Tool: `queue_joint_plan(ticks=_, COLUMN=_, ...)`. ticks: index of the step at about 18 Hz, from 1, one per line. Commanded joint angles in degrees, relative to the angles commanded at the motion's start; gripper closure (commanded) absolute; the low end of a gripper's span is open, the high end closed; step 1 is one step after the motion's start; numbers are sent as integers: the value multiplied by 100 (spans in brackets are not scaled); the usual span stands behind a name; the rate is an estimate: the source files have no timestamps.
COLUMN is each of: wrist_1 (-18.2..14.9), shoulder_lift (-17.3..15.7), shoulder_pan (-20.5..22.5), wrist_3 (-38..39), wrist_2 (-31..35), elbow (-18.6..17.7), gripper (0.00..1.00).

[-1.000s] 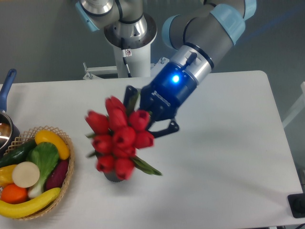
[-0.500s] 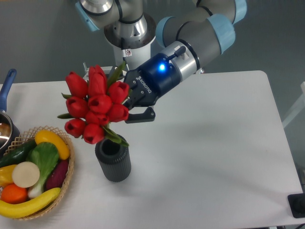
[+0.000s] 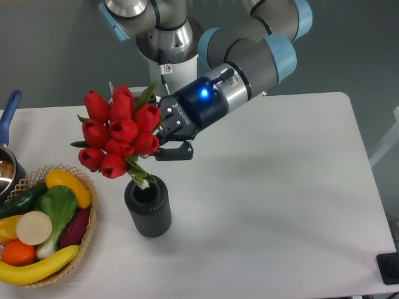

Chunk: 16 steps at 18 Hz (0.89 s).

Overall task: Insert the flowers into the vase
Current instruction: 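Lower the tulip stems into the black vase opening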

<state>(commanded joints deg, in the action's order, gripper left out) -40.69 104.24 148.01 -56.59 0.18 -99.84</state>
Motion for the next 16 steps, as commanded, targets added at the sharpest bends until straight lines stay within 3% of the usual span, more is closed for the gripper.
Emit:
queue_joint_plan(ticks=6, wrist_1=0, shoulder_lift=-9, shoulder_pan=18, wrist_3=-730, wrist_2=0, elbow=-395, gripper=79)
queue_joint_plan(ticks=16, wrist_1=-9, shoulder_lift=53, shoulder_pan=44, wrist_3=-950, wrist_2=17, elbow=-475, gripper=79)
